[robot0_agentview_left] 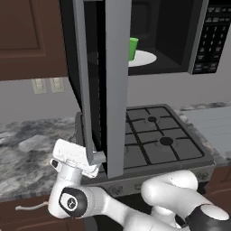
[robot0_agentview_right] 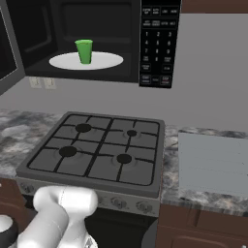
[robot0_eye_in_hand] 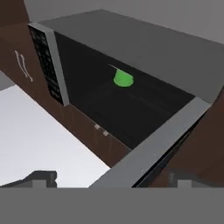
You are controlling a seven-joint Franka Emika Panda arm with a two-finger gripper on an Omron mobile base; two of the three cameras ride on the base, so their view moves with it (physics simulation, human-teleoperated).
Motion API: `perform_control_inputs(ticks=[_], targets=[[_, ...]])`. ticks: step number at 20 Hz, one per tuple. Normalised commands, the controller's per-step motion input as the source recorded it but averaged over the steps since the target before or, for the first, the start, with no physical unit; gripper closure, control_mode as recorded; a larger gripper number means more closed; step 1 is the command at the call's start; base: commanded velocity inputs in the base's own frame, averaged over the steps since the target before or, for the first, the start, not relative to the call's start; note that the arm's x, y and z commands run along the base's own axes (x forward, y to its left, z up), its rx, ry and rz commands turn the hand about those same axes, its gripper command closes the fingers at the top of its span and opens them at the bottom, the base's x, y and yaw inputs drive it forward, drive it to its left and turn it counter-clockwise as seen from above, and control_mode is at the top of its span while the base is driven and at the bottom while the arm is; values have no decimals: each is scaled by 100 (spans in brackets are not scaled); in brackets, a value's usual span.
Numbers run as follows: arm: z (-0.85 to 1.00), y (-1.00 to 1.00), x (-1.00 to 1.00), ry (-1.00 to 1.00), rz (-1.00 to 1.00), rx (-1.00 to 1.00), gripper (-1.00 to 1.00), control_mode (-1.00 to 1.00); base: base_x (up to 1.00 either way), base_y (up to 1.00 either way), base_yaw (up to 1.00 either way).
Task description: Place the microwavable item in the microwave. Then, close the microwave door and press the start button.
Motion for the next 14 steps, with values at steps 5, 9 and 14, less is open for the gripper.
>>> perform_control_inputs(ticks=[5, 9, 14], targets=[[5, 78, 0, -28, 2, 5, -100, -100, 0, 0, 0], [16, 48, 0, -32, 0, 13, -100, -100, 0, 0, 0], [13, -7, -2, -34, 1, 20, -100, -100, 0, 0, 0]])
